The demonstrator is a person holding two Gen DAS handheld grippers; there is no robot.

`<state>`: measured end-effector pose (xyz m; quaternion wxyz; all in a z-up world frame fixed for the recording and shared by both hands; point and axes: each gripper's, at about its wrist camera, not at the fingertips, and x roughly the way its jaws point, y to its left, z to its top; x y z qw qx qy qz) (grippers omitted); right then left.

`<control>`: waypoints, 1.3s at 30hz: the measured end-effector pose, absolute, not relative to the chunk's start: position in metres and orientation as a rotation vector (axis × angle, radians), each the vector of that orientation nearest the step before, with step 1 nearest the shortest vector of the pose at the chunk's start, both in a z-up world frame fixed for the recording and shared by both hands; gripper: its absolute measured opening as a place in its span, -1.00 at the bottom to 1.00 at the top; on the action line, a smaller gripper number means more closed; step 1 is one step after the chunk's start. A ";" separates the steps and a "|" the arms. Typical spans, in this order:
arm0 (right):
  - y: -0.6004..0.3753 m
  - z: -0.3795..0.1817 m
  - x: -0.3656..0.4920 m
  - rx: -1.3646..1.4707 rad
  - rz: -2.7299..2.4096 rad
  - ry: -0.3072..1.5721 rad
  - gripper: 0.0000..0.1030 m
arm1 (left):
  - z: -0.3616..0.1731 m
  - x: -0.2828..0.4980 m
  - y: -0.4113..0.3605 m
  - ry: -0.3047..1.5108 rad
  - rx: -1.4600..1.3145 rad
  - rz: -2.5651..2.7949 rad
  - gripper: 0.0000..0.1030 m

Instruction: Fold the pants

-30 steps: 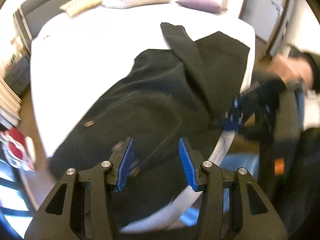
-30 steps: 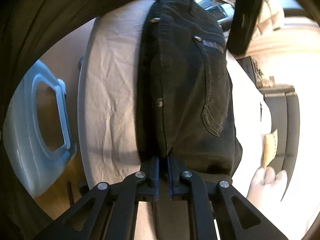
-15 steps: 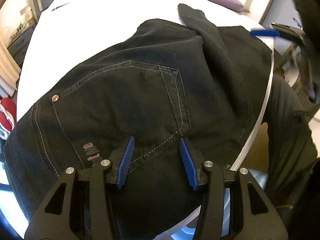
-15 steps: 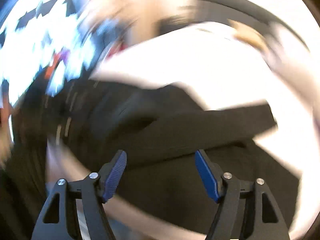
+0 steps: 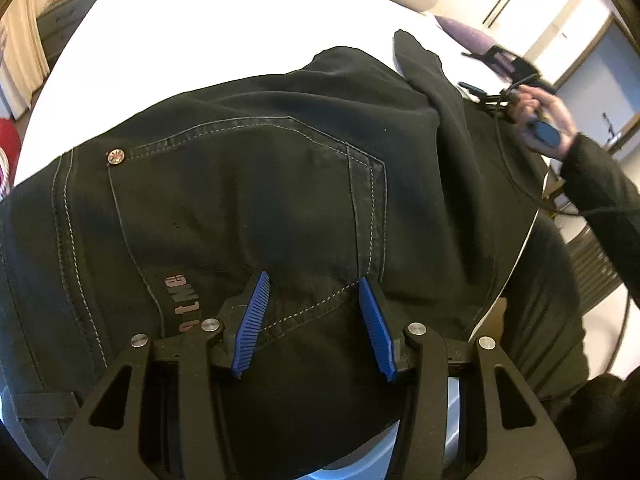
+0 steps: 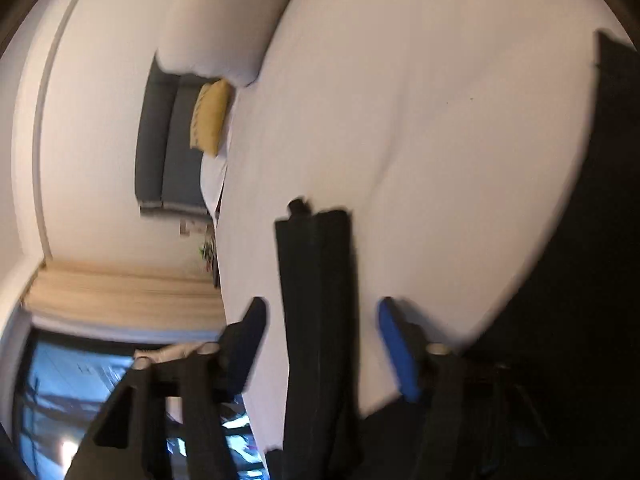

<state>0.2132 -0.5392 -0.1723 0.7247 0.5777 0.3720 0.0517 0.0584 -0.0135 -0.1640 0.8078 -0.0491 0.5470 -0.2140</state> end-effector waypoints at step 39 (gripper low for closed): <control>-0.632 -0.110 -0.015 1.250 -0.185 0.460 -0.87 | -0.160 0.056 -0.020 1.173 -0.096 -0.457 -0.14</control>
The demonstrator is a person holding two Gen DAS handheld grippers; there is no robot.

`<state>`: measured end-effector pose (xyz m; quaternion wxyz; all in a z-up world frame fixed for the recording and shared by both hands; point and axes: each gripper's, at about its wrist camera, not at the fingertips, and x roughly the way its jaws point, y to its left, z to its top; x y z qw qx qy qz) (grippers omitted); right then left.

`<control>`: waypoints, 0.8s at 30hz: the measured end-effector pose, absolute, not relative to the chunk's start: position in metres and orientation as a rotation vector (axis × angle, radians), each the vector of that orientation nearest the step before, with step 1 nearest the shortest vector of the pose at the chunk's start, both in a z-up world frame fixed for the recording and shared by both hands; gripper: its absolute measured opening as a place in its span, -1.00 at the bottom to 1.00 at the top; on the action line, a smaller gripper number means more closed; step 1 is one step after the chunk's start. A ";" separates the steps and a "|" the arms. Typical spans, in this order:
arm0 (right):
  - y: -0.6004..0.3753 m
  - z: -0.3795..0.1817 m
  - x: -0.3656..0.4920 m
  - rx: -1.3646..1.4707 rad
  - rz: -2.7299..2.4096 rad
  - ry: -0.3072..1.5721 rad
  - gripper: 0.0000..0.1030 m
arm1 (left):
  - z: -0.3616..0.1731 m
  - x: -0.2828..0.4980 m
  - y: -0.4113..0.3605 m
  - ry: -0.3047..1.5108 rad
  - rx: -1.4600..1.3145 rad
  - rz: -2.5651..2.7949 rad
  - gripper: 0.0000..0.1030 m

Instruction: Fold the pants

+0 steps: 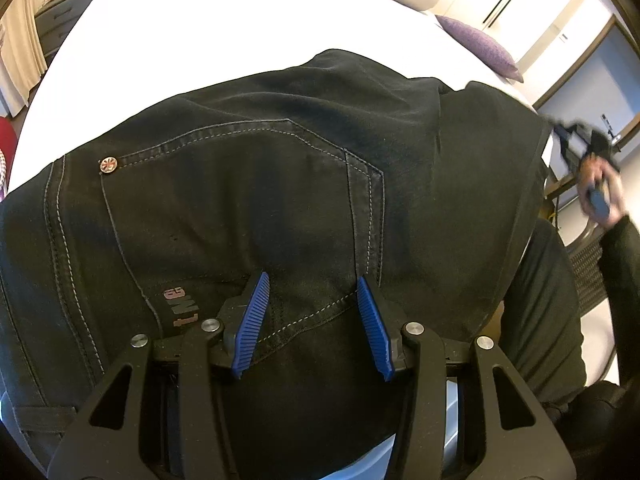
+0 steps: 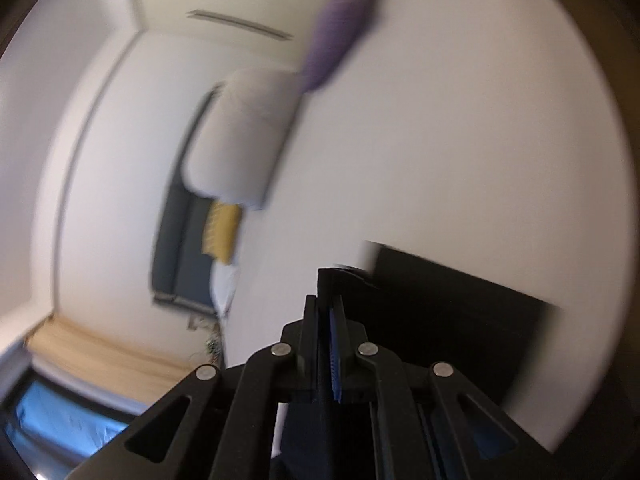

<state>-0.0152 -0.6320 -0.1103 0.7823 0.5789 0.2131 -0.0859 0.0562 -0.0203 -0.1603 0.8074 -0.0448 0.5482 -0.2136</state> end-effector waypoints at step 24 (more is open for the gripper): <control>-0.580 -0.153 -0.006 1.431 0.008 0.647 0.16 | -0.160 0.058 -0.029 1.173 -0.077 -0.420 -0.13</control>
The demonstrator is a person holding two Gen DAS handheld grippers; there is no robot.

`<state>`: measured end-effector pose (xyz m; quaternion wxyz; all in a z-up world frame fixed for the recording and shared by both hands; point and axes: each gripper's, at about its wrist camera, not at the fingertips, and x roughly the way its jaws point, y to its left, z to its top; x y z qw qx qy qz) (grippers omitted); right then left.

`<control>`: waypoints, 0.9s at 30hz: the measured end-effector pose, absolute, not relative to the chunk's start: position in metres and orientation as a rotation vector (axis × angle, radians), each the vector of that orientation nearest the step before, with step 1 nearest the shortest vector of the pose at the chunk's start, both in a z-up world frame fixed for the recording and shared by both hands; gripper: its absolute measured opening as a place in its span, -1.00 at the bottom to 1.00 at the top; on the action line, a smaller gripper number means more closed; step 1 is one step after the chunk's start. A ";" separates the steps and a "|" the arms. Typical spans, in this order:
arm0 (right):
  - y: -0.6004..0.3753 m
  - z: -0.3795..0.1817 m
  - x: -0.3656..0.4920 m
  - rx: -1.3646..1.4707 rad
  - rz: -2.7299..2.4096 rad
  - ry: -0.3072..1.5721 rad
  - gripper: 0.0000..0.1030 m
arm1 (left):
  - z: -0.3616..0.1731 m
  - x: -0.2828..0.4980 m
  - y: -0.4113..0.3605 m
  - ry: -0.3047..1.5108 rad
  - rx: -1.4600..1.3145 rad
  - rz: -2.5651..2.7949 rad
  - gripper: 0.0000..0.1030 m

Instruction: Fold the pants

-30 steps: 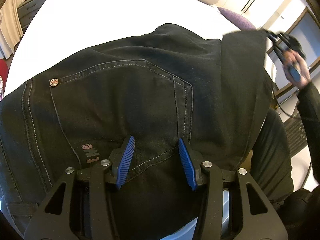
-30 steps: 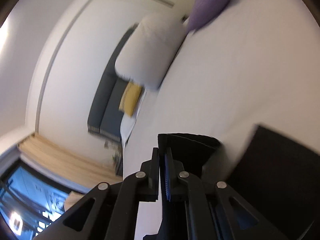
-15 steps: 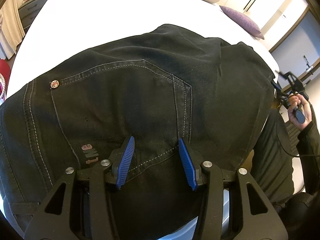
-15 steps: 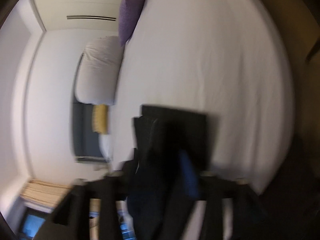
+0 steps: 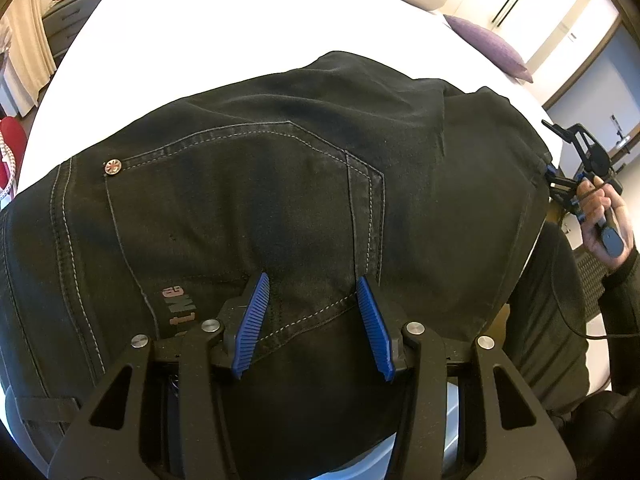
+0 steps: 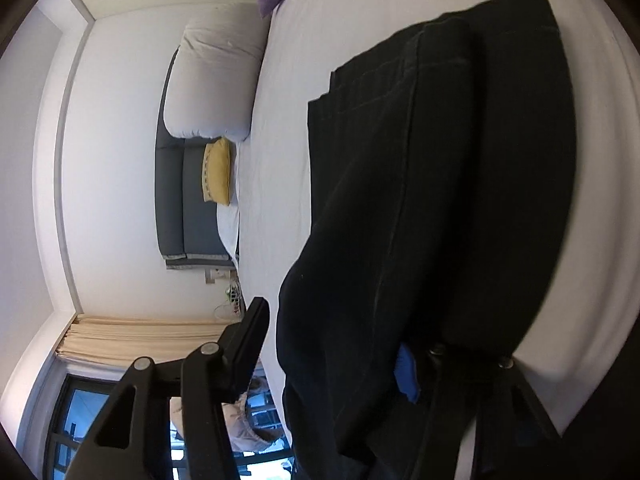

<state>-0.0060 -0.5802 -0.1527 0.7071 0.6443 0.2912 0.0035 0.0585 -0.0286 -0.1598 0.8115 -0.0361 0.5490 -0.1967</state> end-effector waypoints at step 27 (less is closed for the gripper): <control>-0.583 -0.169 -0.004 1.446 -0.207 0.527 -0.96 | -0.157 0.057 -0.028 1.166 -0.073 -0.419 -0.07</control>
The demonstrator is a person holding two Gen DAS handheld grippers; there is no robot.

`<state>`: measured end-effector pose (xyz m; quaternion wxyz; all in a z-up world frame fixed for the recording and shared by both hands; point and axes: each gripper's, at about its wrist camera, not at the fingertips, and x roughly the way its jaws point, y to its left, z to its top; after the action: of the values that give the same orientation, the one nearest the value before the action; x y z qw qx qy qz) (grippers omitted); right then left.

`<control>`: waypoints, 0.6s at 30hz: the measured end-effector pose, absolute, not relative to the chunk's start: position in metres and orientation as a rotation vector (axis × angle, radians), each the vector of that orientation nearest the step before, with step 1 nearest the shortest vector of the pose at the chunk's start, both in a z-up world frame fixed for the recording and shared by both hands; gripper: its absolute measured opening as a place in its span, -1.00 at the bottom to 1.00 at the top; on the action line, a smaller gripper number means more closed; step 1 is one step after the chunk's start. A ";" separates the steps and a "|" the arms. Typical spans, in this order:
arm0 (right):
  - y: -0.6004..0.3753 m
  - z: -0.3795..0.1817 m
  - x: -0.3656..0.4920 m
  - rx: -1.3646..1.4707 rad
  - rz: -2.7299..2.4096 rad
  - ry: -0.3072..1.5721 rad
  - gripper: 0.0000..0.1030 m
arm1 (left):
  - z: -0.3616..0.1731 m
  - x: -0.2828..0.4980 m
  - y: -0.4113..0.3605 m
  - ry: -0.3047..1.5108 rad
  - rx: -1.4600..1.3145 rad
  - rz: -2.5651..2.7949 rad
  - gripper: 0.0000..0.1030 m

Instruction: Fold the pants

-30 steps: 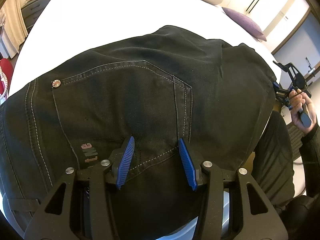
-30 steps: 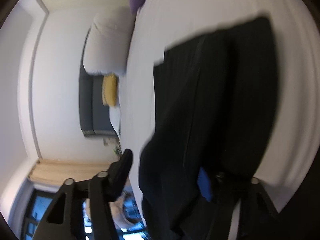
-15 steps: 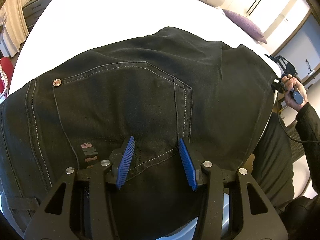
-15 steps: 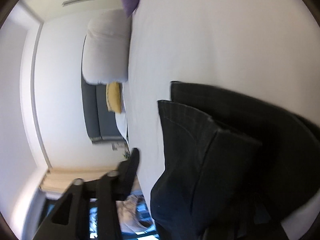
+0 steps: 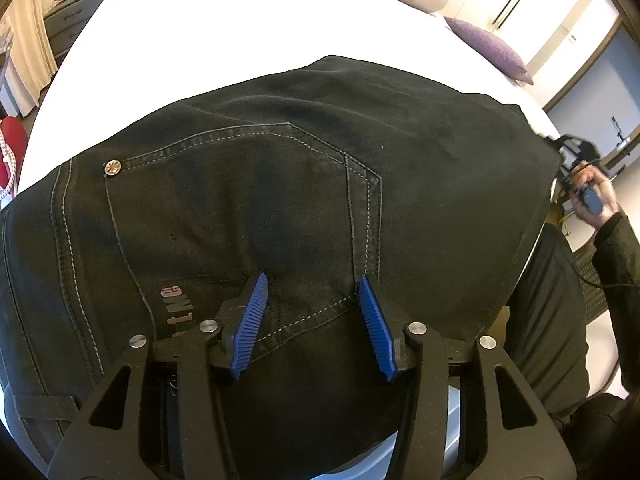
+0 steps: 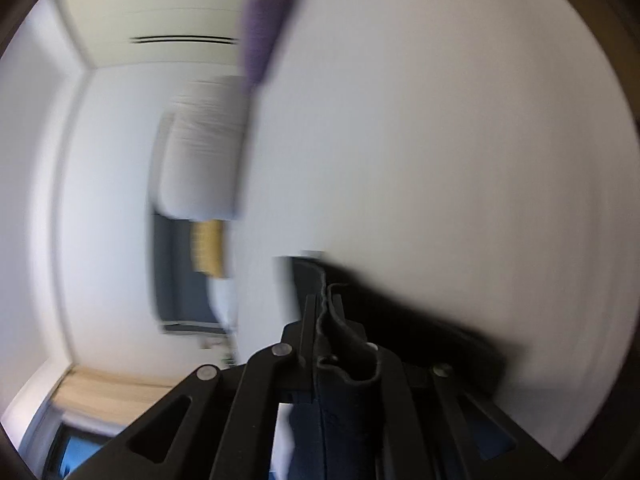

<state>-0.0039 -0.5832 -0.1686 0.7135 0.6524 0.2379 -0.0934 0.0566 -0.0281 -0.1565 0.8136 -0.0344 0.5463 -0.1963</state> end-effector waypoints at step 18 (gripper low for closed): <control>-0.448 -0.100 -0.052 1.272 0.006 0.631 0.26 | -0.143 0.043 -0.039 1.177 -0.010 -0.413 0.01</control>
<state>-0.0519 -0.4481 -0.0997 0.7583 0.5841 0.2896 0.0026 0.0427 -0.0387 -0.1429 0.8117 -0.0045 0.5510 -0.1935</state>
